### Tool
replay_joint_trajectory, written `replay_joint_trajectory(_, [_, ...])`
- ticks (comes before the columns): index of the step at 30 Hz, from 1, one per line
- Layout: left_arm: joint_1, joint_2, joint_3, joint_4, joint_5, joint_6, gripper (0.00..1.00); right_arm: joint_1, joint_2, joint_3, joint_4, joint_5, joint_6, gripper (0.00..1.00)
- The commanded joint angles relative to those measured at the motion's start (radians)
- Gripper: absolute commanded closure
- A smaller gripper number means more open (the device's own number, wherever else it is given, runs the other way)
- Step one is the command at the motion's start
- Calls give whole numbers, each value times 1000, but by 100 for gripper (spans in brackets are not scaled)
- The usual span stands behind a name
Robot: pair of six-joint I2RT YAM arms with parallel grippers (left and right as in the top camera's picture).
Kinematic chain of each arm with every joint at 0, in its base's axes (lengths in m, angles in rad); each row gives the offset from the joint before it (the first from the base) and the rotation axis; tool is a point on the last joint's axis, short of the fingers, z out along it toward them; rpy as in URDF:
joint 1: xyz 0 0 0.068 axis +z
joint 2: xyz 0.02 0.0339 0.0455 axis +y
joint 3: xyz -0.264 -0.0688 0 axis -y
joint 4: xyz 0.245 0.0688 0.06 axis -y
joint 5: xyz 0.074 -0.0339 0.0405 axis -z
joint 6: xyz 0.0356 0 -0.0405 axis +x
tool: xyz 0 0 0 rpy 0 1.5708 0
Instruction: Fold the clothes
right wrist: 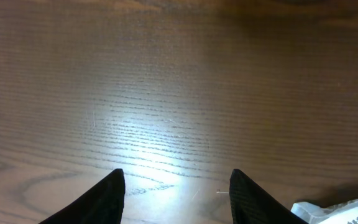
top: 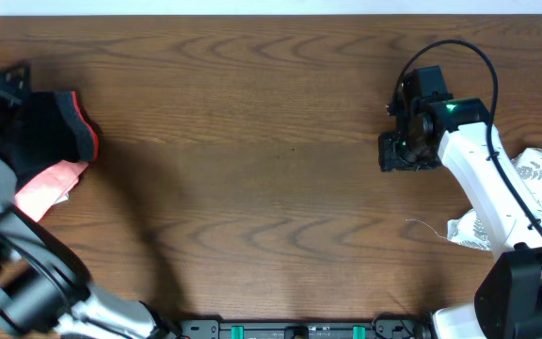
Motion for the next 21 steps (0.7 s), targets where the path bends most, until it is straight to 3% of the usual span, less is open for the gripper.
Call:
replay_joint_trajectory(1, [-76, -164, 10, -90, 19, 87, 61, 3, -8, -3, 9, -4, -14, 47])
replay_joint_trajectory(4, [-172, -254, 10, -285, -44, 254, 62, 1, -8, -3, 26, -5, -13, 40])
replay_joint_trajectory(8, [-353, -326, 10, -570, -309, 481, 58, 1, -8, -3, 57, -35, -3, 10])
replay_joint_trajectory(11, [-493, -333, 10, -701, -486, 515, 46, 1, -8, -3, 87, -34, -3, 8])
replay_joint_trajectory(12, [-535, -331, 8, -733, -536, 514, 32, 1, -8, -3, 105, -34, -3, 4])
replay_joint_trajectory(13, [-567, -329, 8, -756, -577, 515, 12, 0, -8, -3, 121, -34, -3, 1])
replay_joint_trajectory(14, [-599, -329, 8, -781, -621, 514, 2, -2, -8, -3, 143, -34, -3, 1])
replay_joint_trajectory(21, [-670, -329, 6, -866, -669, 514, 2, -18, -8, -2, 243, -34, -108, 1])
